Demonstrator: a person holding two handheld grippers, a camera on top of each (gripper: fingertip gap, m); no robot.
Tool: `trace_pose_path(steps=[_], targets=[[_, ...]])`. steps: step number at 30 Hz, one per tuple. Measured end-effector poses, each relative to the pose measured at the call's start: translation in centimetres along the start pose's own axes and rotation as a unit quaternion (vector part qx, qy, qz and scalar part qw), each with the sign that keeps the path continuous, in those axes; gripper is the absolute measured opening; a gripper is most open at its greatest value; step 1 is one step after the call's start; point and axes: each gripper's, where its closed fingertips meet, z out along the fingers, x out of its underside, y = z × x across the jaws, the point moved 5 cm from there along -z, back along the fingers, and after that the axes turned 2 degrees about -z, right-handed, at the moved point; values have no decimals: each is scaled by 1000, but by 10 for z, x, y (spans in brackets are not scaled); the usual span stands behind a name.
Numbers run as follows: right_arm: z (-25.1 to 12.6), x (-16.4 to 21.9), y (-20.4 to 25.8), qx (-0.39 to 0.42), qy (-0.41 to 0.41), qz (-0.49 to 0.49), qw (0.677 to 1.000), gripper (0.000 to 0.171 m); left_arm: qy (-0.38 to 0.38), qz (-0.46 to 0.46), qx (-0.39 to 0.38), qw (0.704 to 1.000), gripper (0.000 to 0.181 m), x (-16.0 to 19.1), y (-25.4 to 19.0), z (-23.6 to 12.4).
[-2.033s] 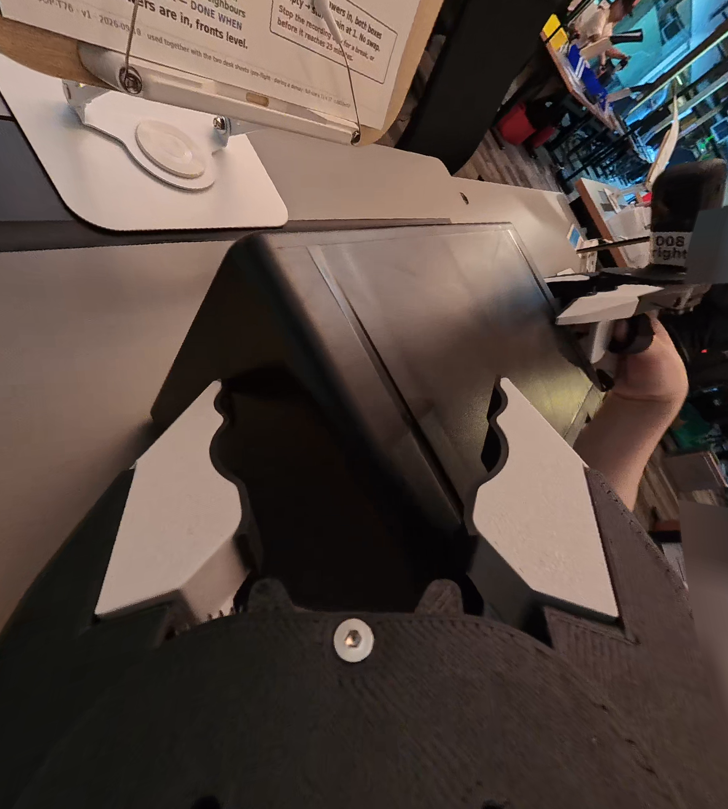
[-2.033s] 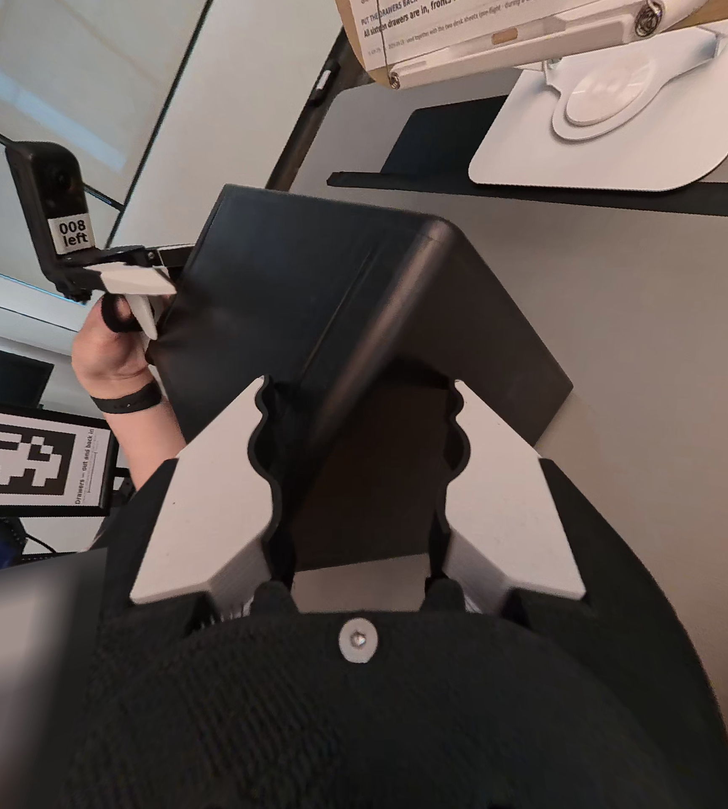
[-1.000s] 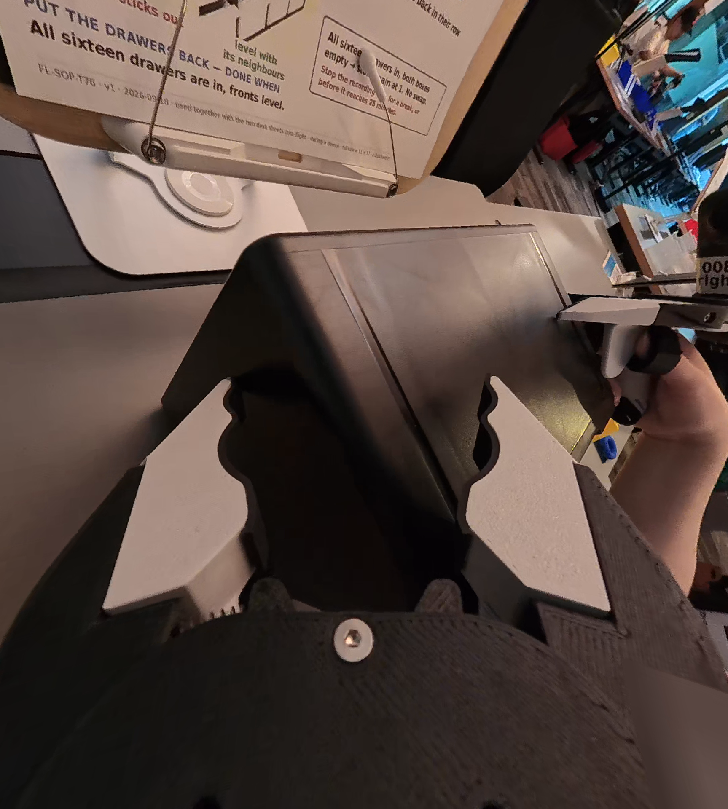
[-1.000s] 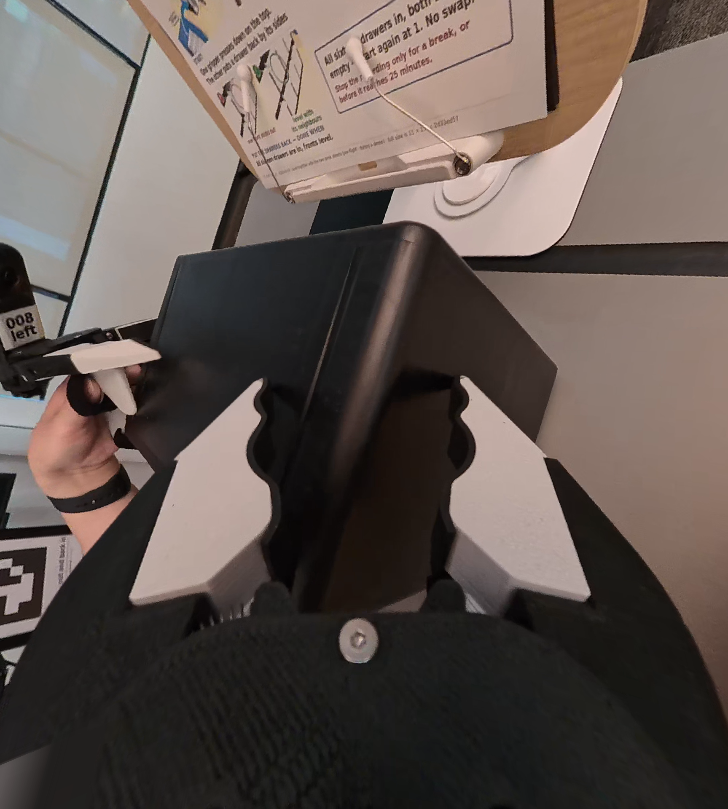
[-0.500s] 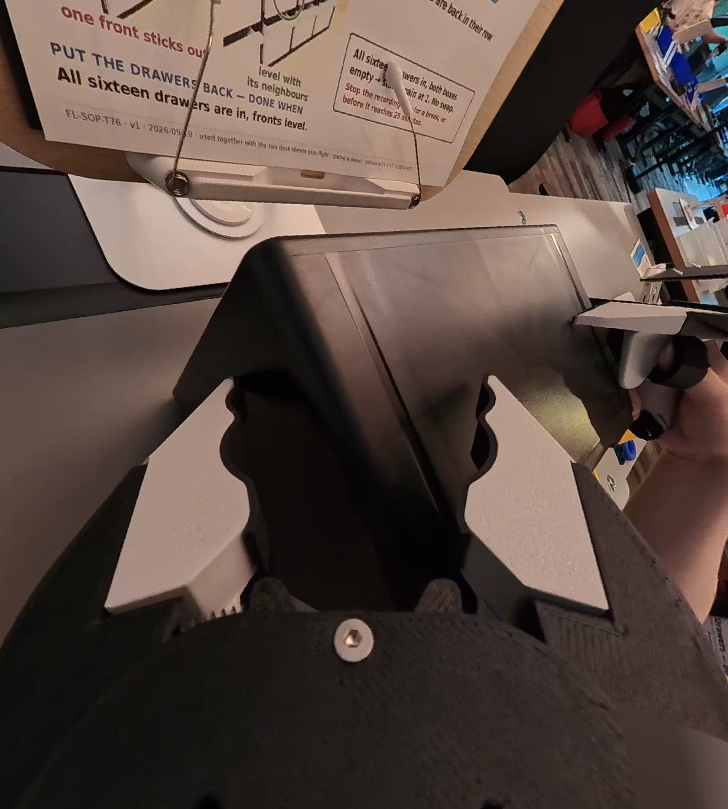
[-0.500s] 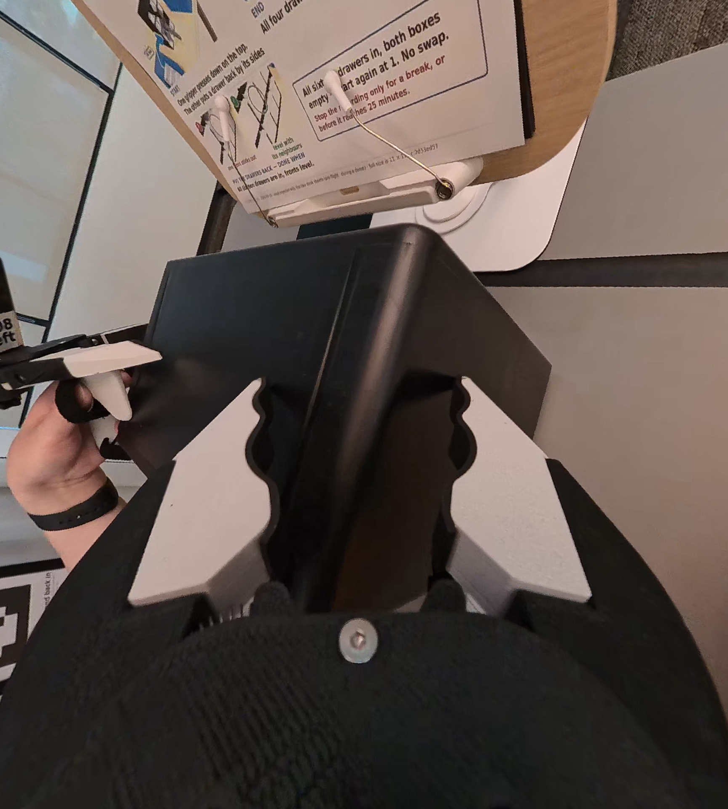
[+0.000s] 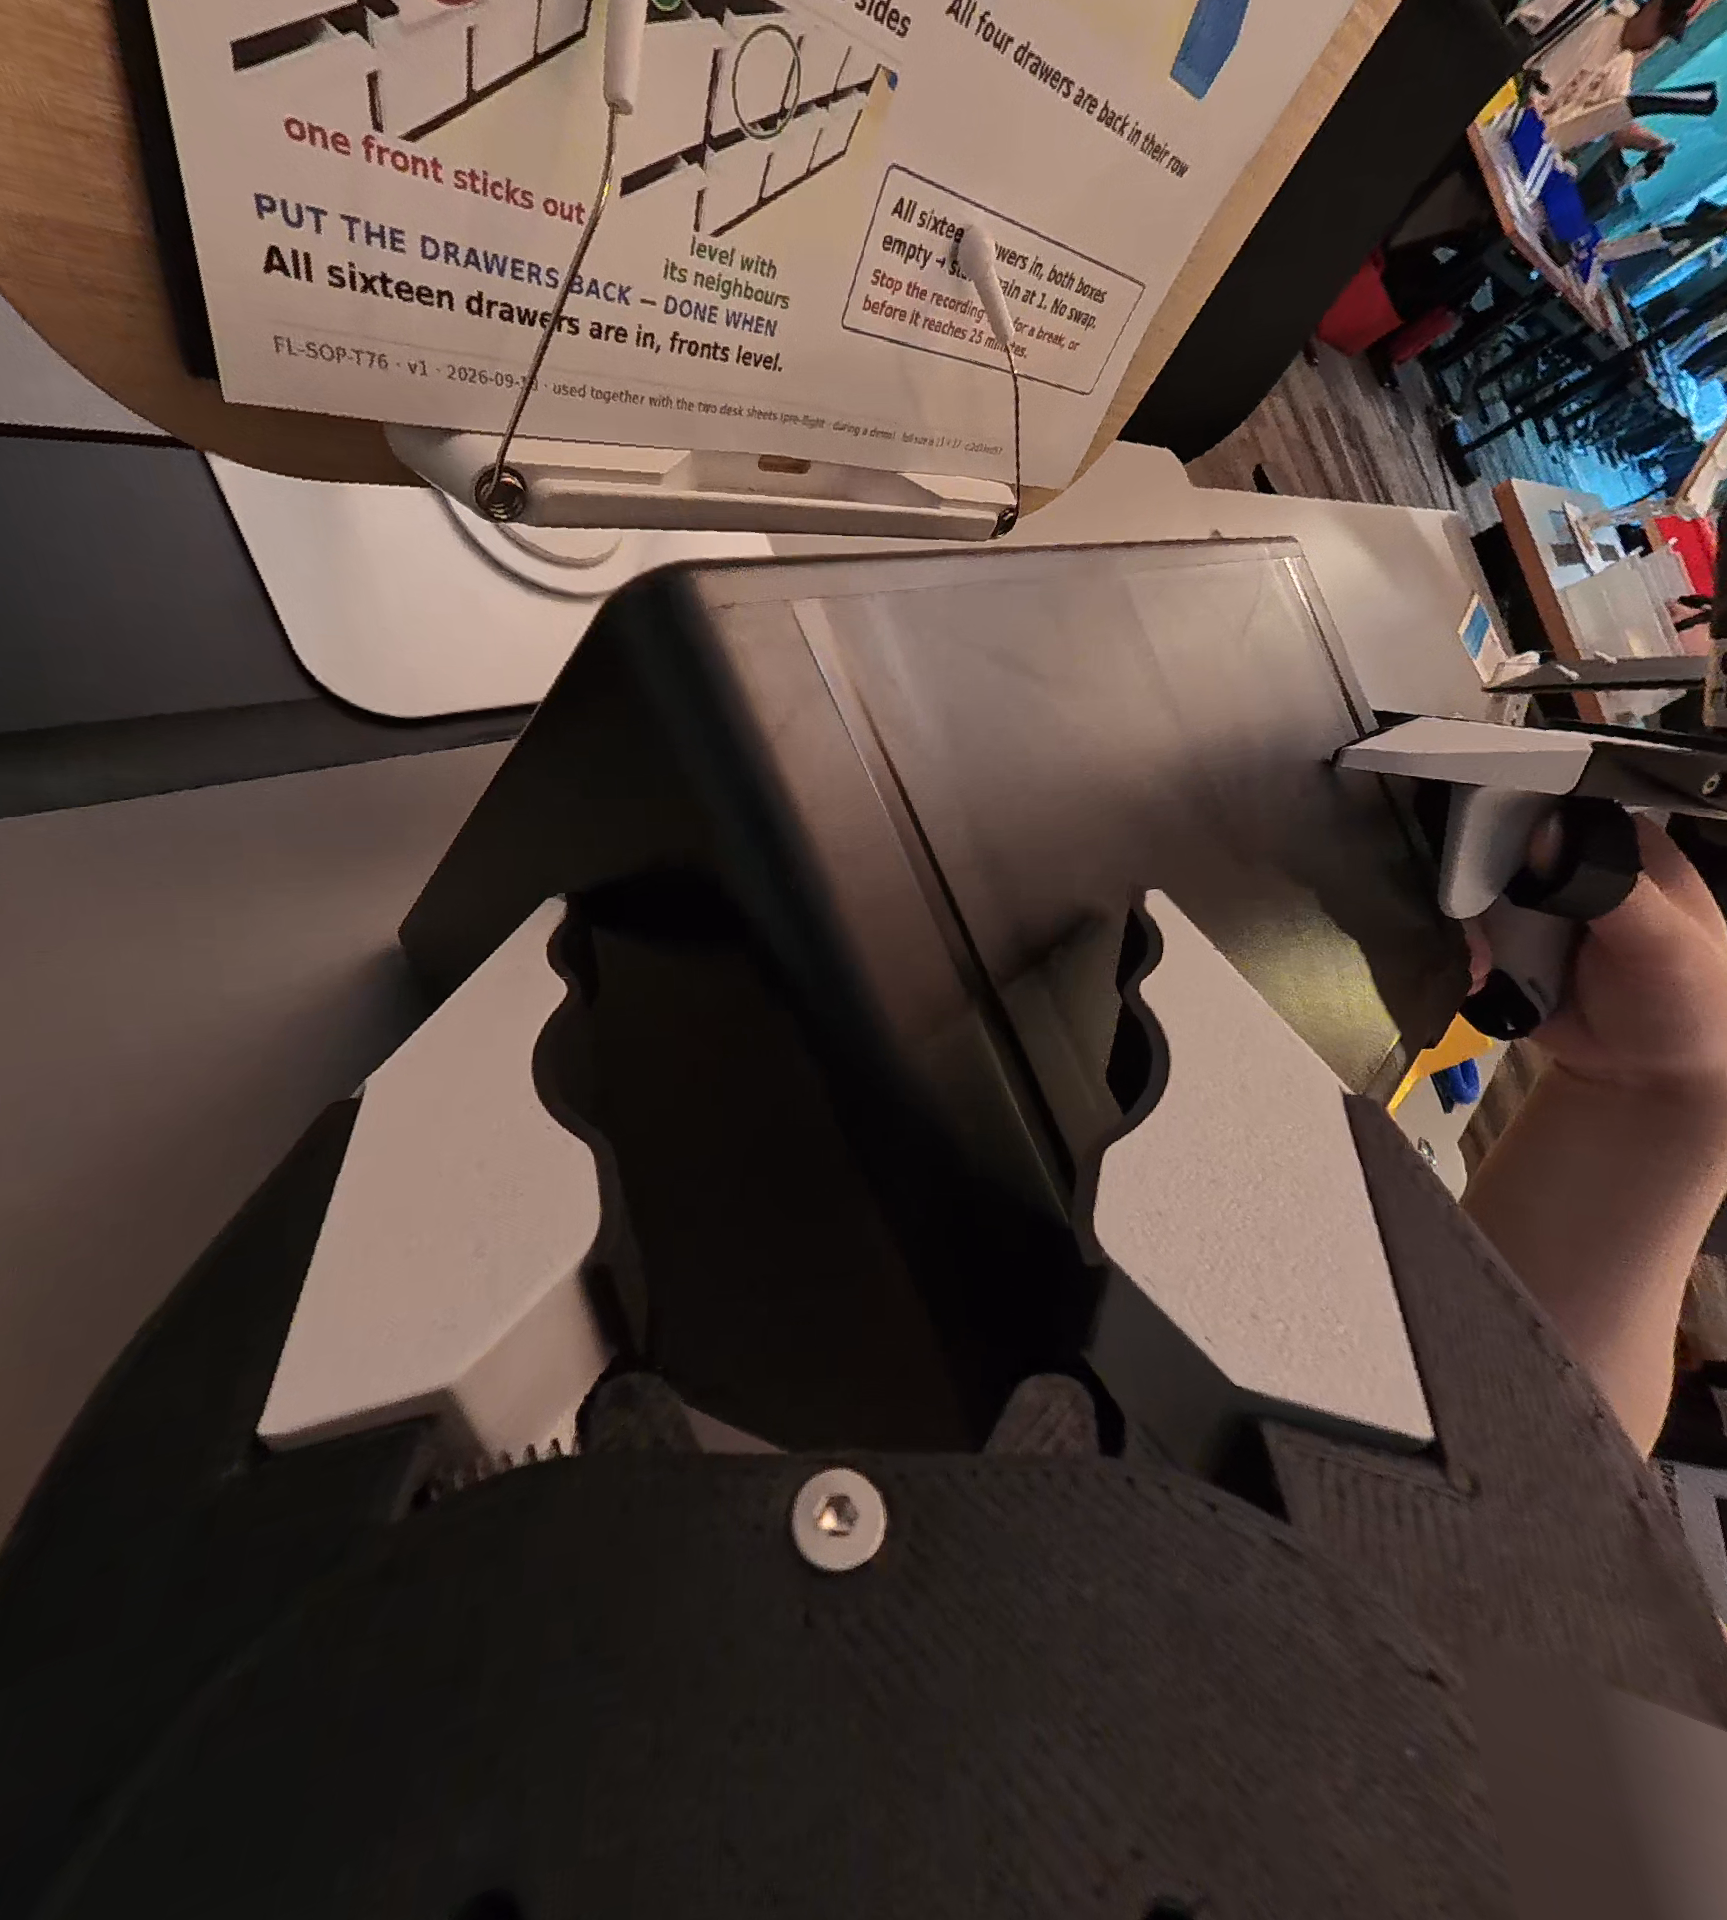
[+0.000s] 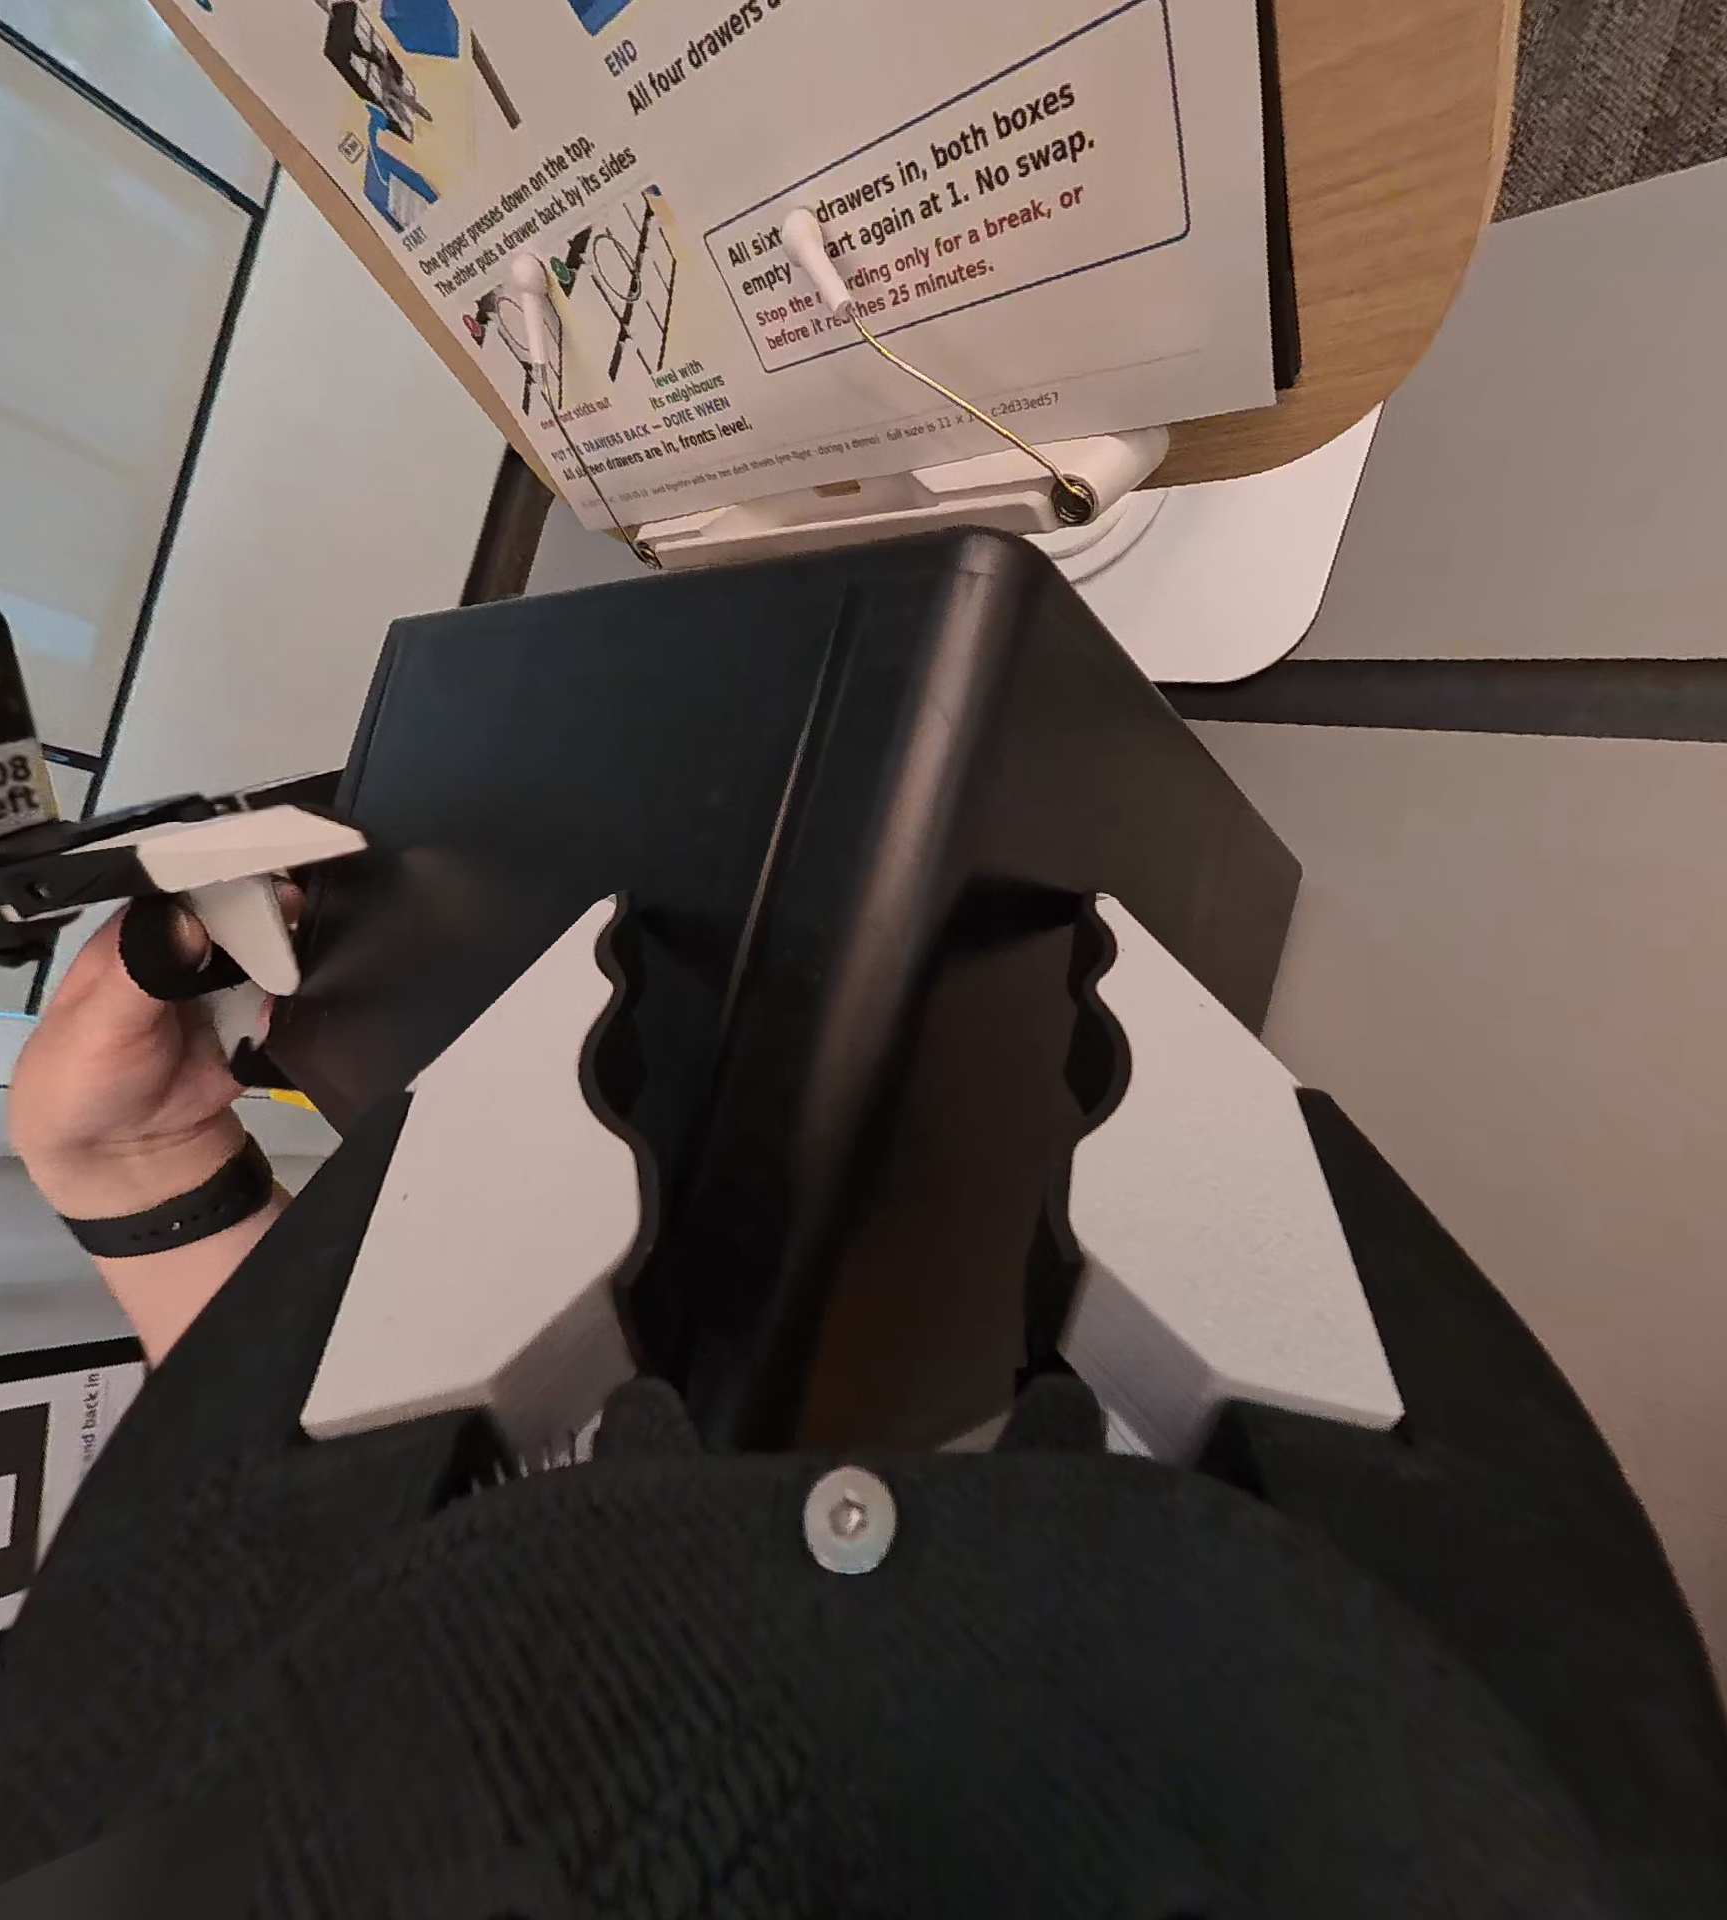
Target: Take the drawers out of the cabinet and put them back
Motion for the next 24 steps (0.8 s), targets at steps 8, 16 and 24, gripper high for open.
trace_pose_path(steps=[8,16,24], targets=[[-15,-4,-9,-111,-66,-5,992,72,-110,-94,169,975,91,-3,16,-25],[-39,-2,-7,-178,-187,-137,956,62,-166,-2,211,963,98,3,11,-33],[-36,18,-7,-152,-141,-124,970,55,-137,5,194,971,96,17,9,-28]])
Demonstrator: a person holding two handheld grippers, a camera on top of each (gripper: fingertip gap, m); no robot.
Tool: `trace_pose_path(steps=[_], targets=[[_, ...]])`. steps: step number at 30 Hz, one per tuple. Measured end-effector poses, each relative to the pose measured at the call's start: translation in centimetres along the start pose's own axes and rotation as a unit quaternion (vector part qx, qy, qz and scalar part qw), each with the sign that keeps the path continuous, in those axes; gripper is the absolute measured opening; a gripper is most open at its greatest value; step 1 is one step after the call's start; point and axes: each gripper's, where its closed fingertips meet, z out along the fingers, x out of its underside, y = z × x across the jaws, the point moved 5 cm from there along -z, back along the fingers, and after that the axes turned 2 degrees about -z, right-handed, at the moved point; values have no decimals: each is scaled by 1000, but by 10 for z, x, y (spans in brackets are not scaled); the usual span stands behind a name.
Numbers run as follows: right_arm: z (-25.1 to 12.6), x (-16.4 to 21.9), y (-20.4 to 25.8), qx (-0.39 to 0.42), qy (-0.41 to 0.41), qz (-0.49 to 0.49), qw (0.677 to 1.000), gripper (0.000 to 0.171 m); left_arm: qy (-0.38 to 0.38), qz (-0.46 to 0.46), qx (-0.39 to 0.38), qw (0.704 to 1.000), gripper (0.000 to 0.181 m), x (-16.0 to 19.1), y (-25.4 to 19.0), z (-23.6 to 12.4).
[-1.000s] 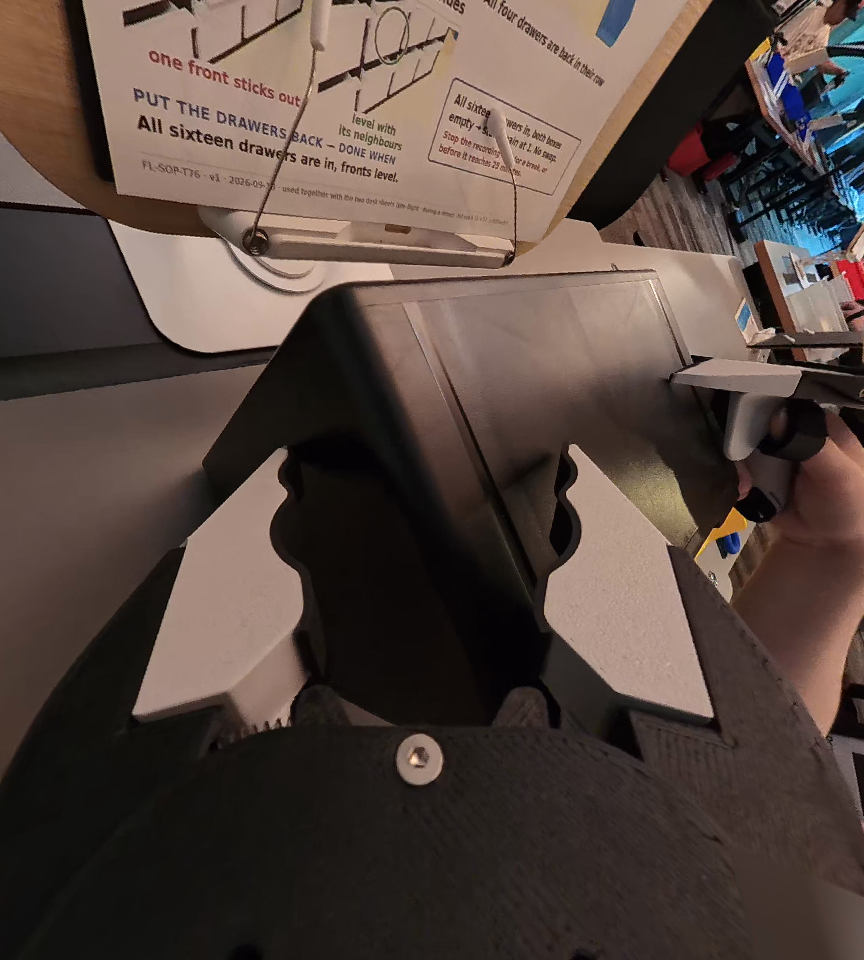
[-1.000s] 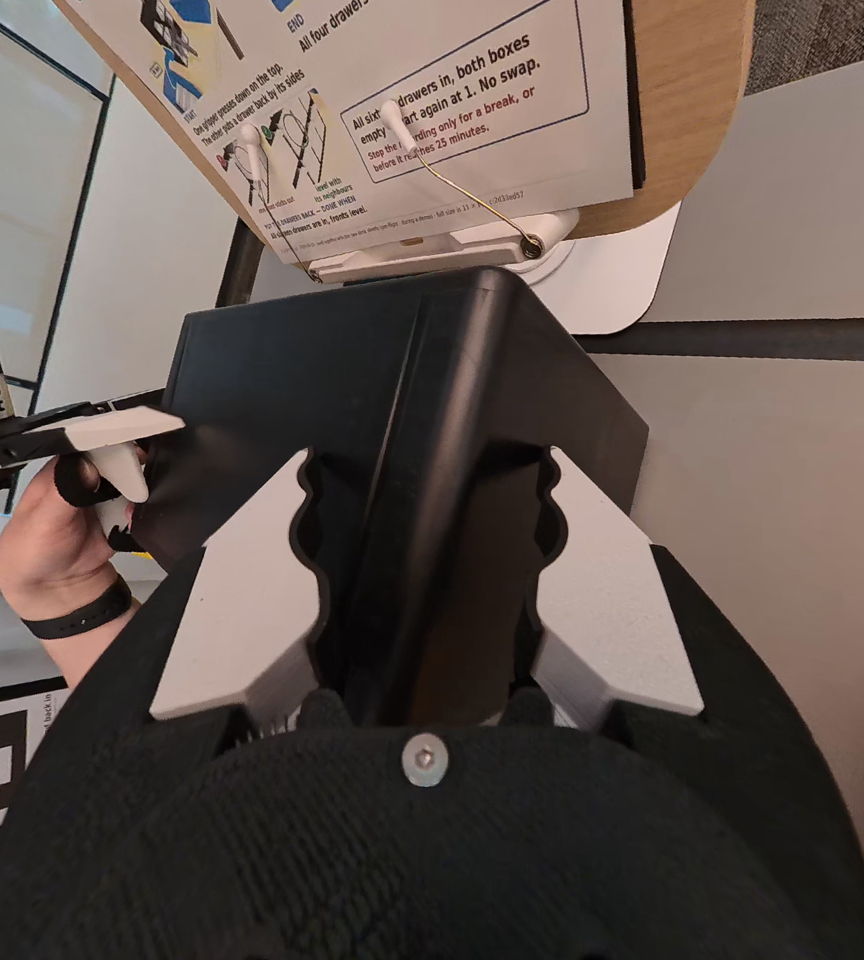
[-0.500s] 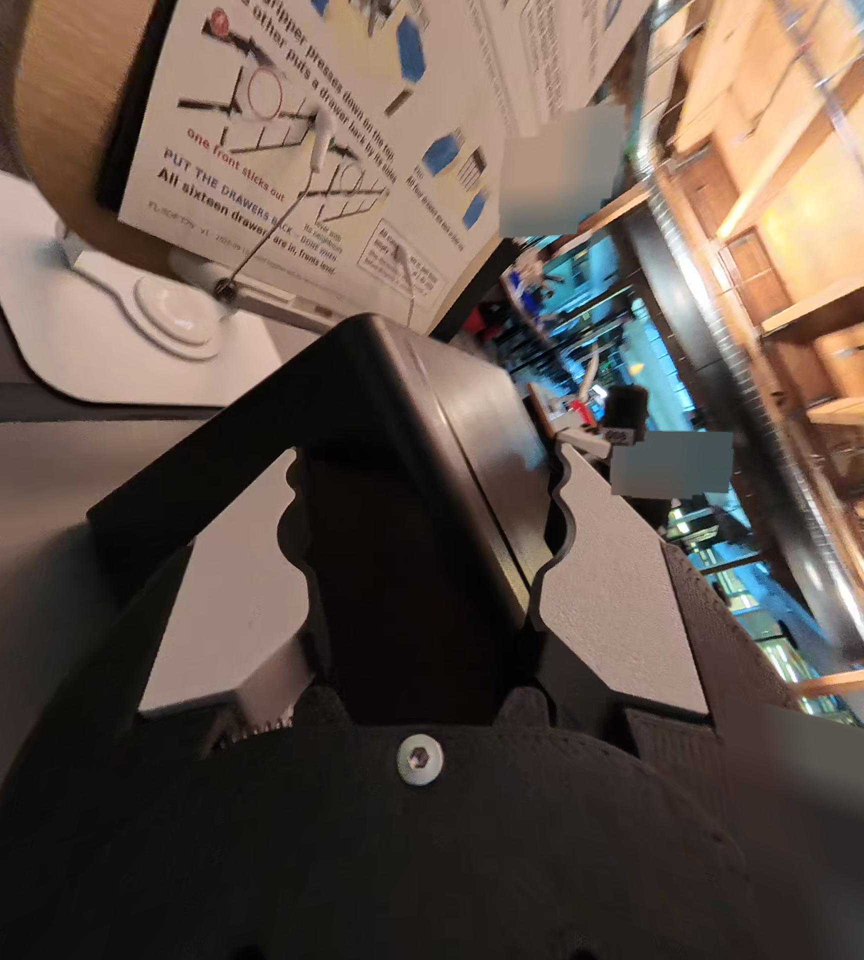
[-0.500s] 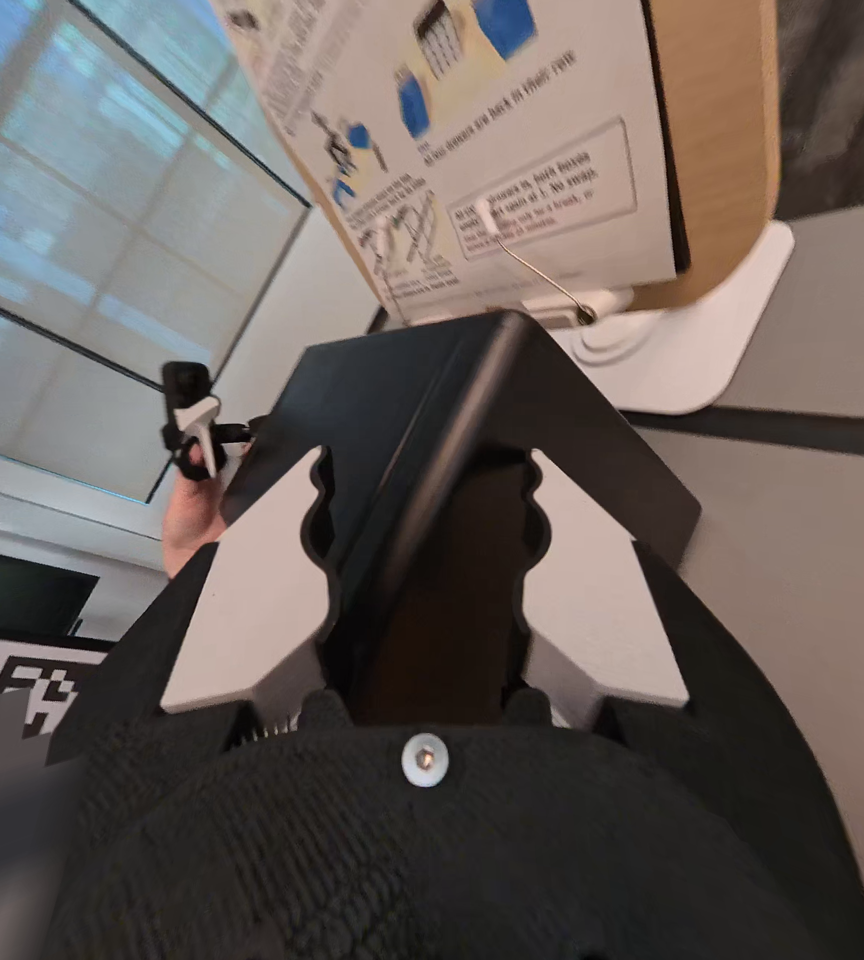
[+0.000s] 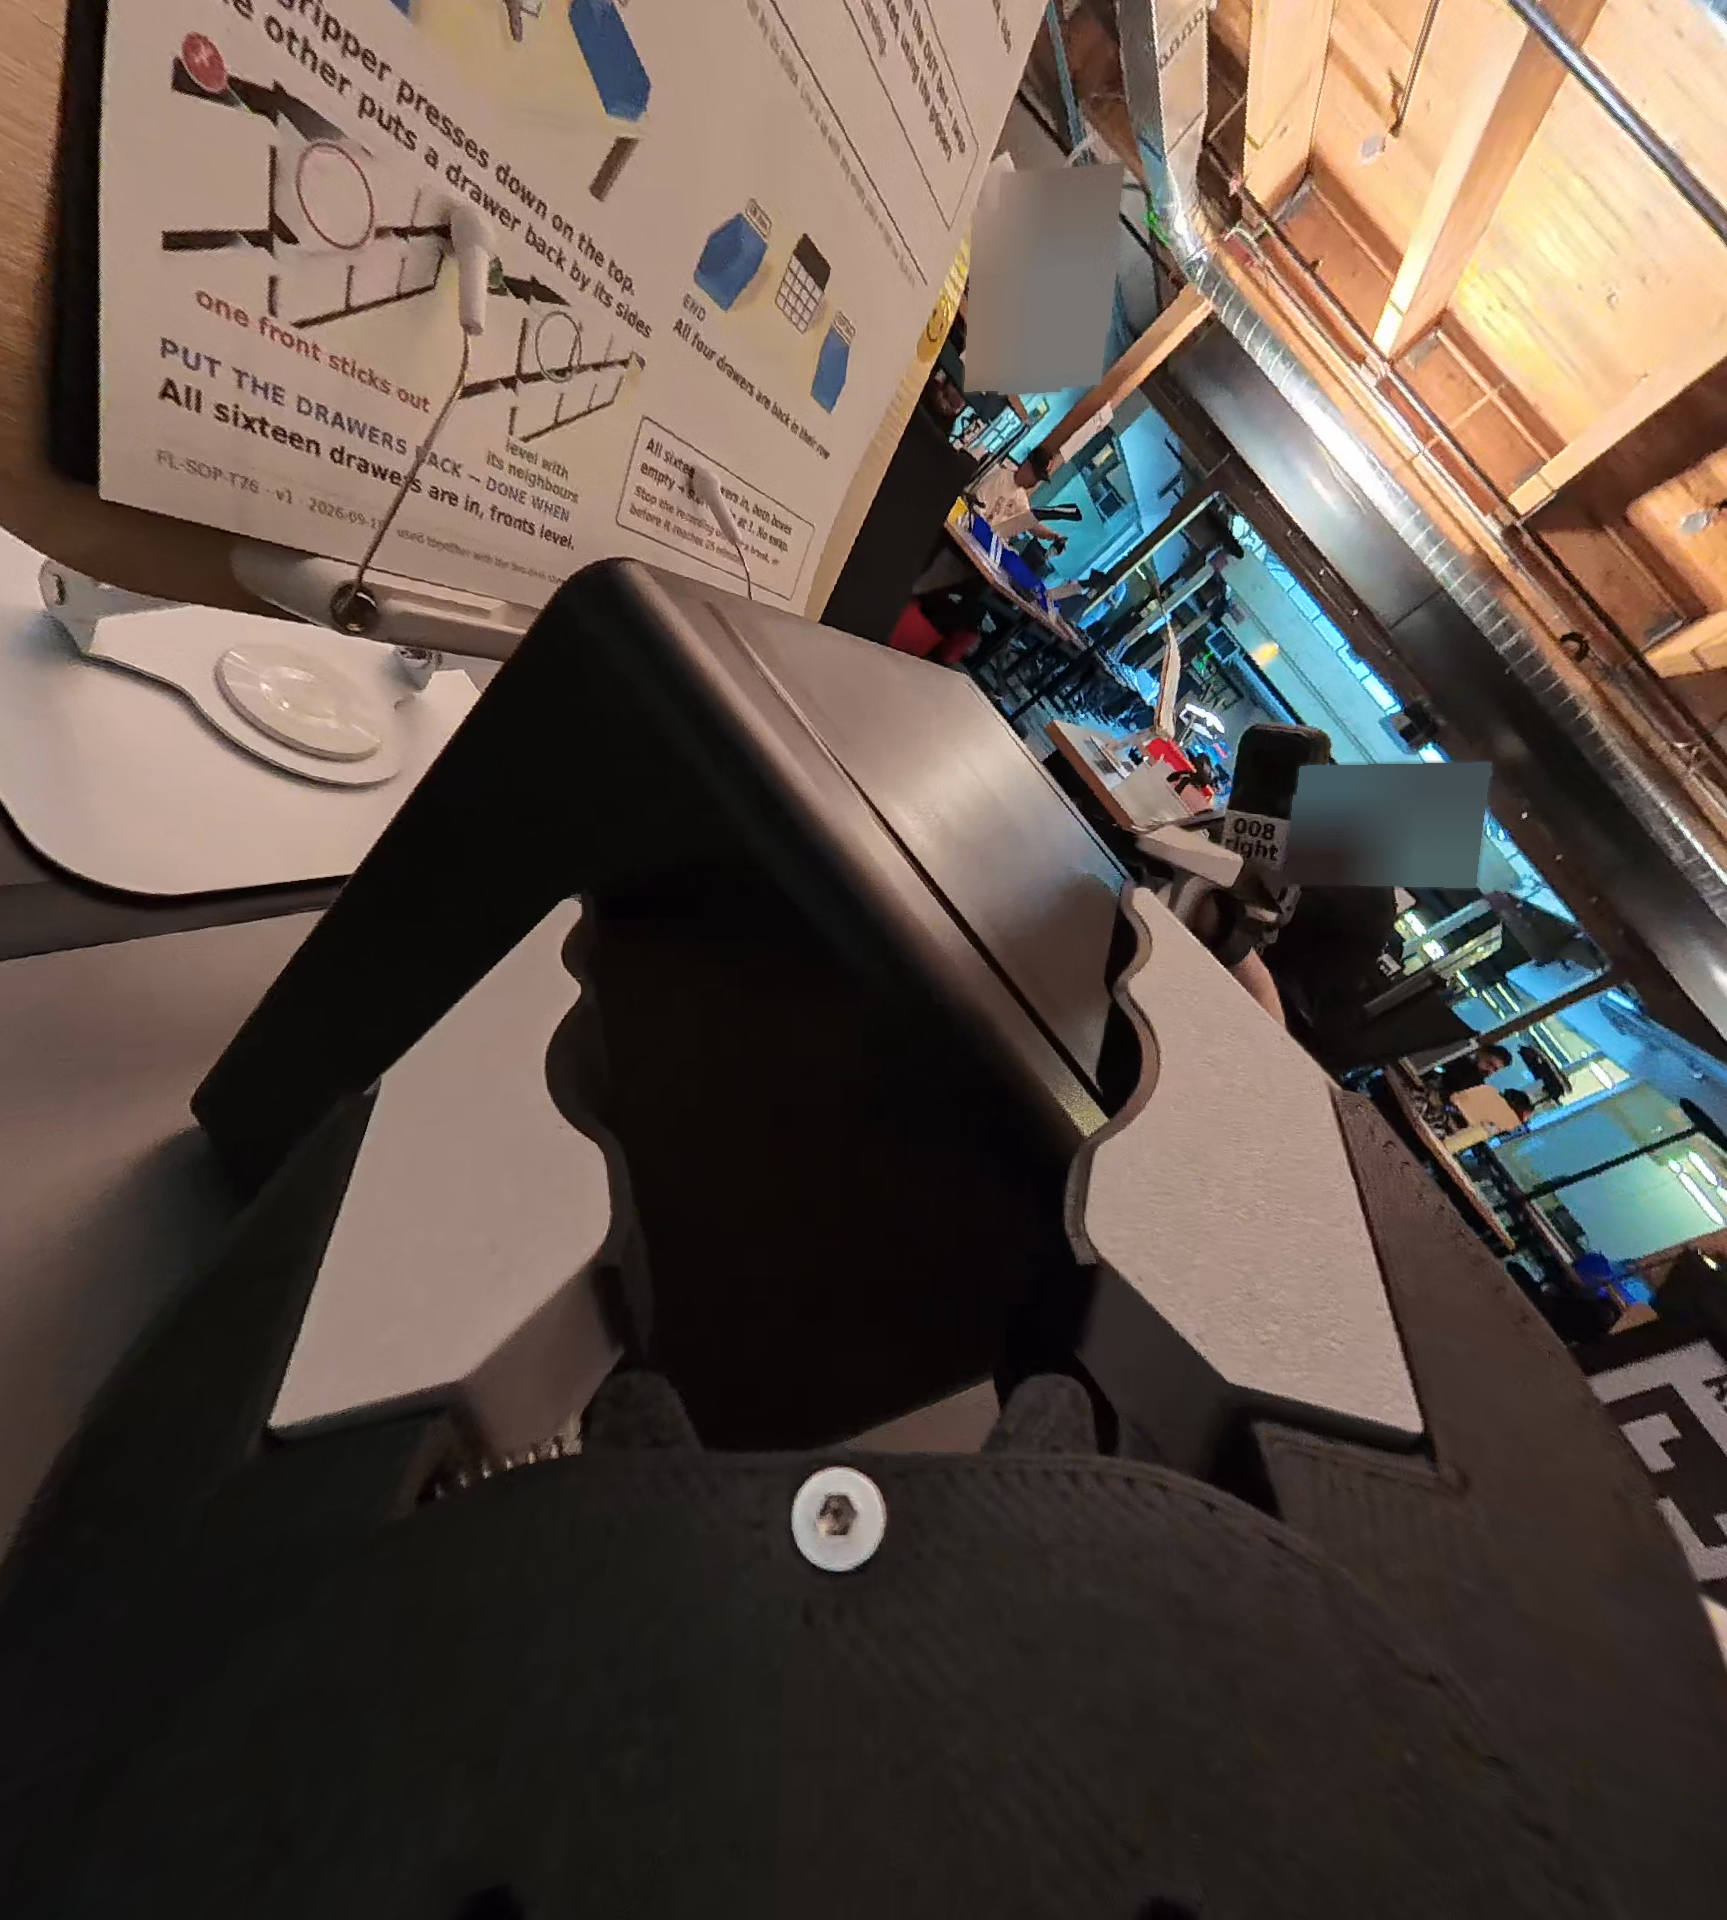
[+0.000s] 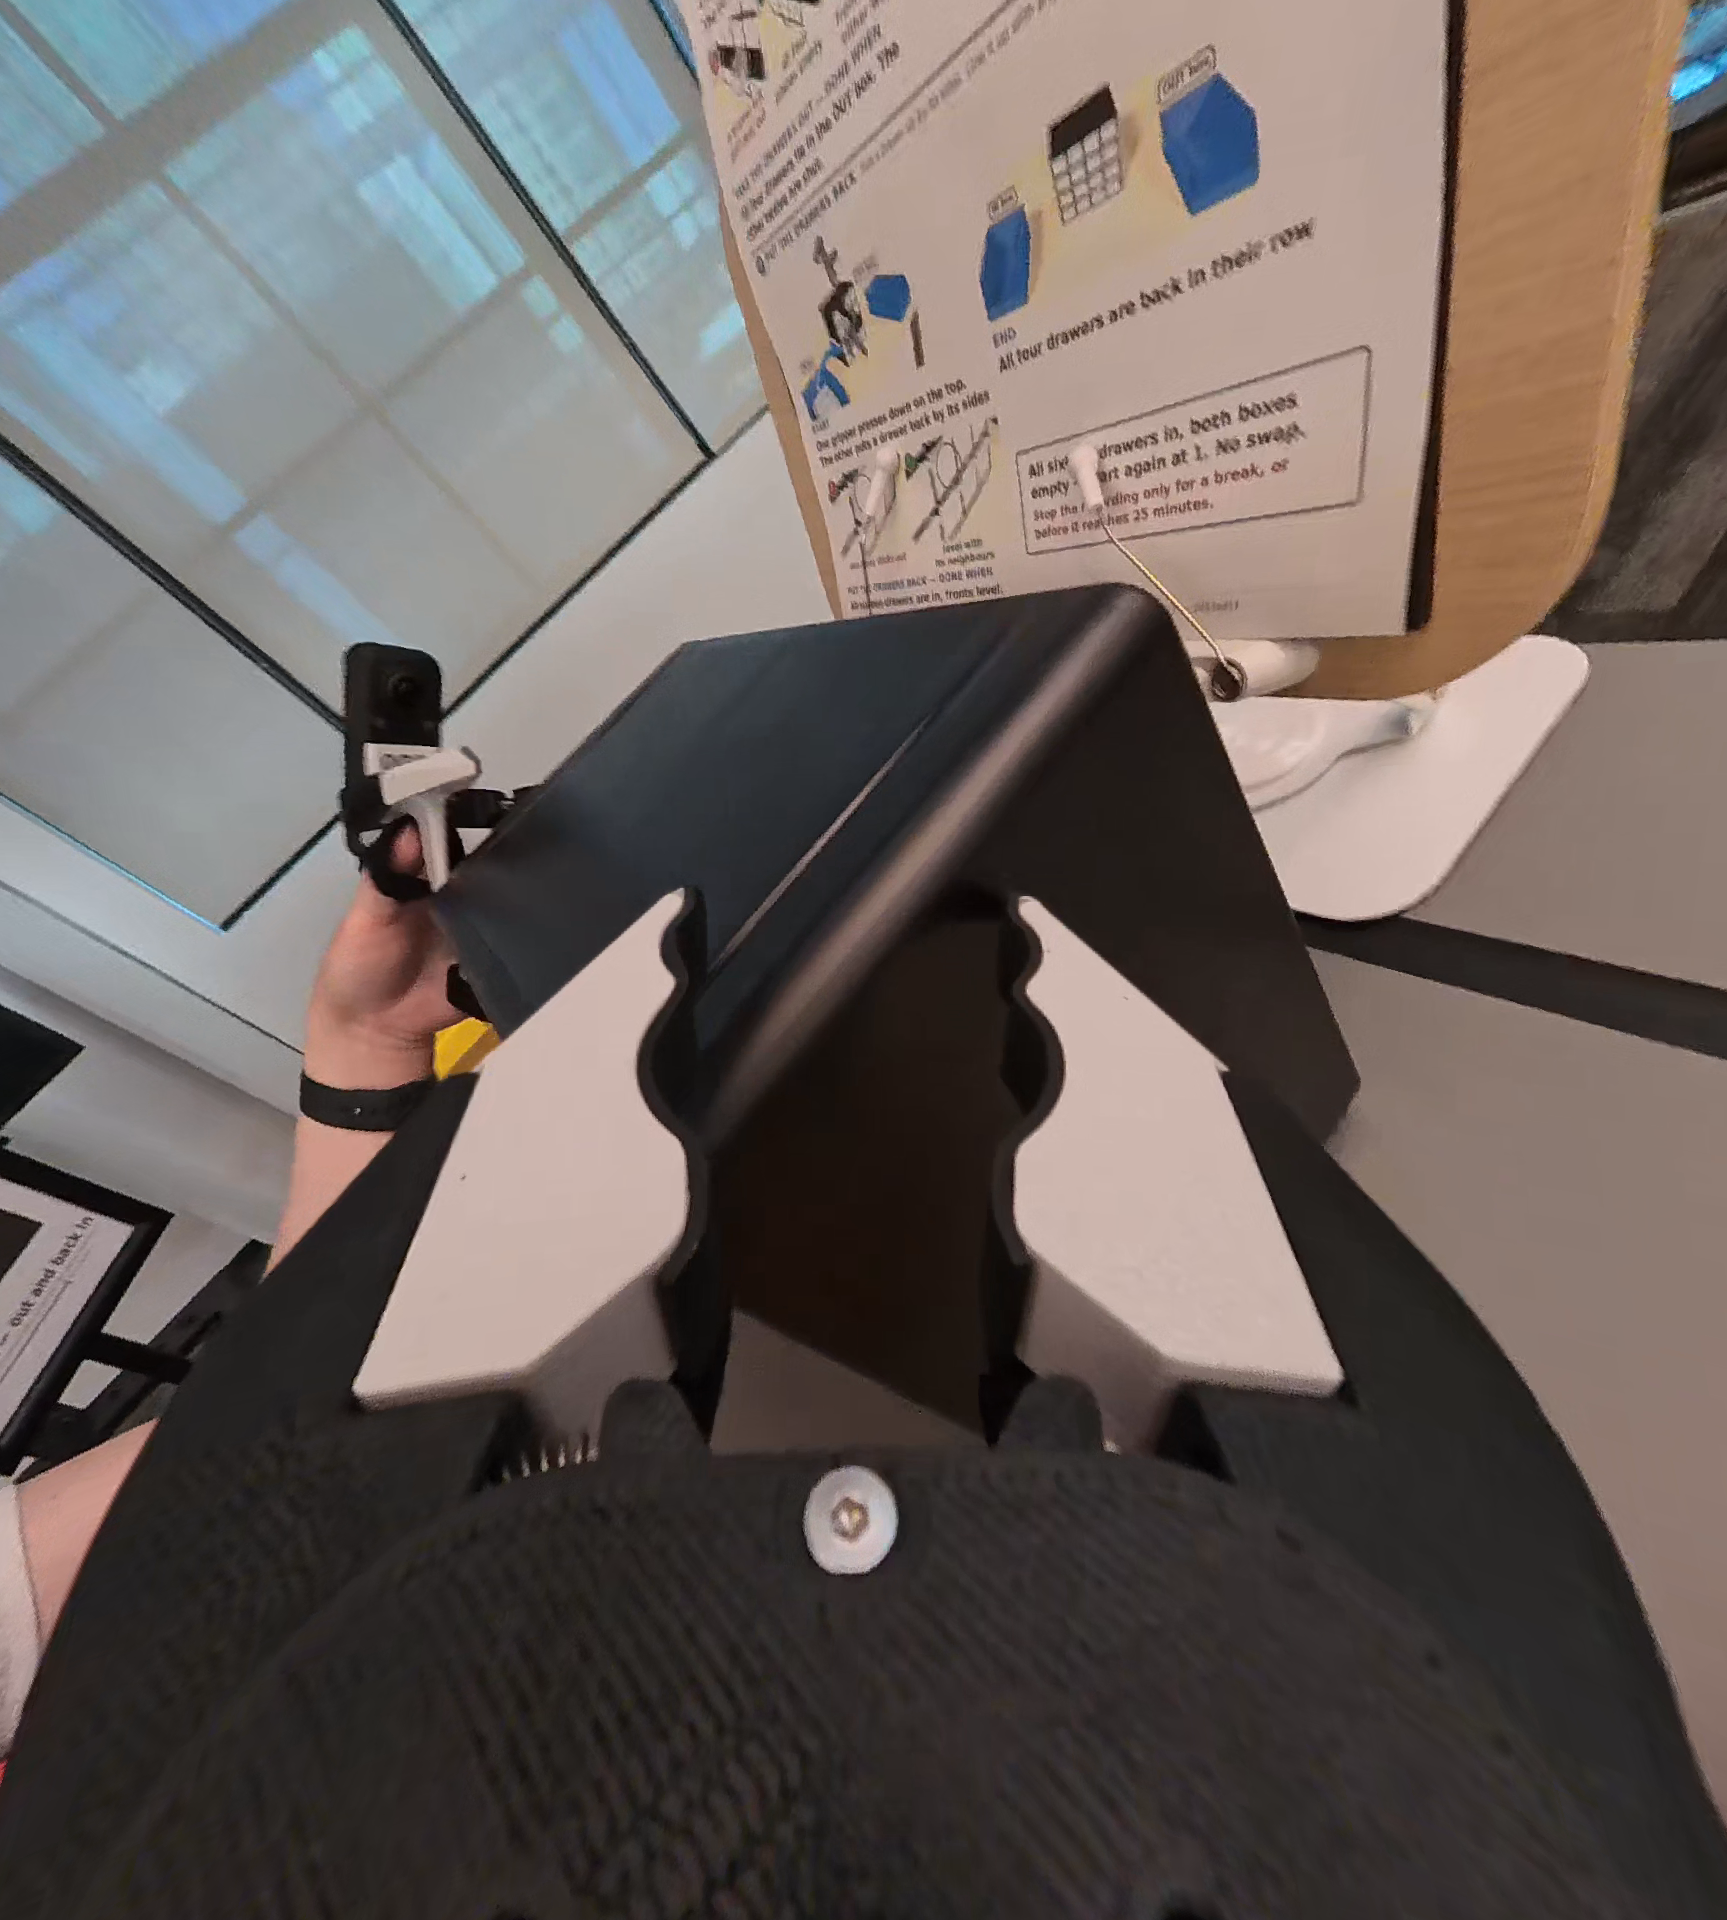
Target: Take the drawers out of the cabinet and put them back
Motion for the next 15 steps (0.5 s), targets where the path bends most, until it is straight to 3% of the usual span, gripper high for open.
trace_pose_path(steps=[3,6,15], targets=[[-4,4,-2,47,8,-12,999,56,0,0,-26,1000,97,0,2,-2],[-3,10,7,23,30,21,999,57,15,-8,-28,999,100,4,-2,-1],[-1,11,11,48,52,18,997,59,46,35,-77,995,108,11,-11,8]])
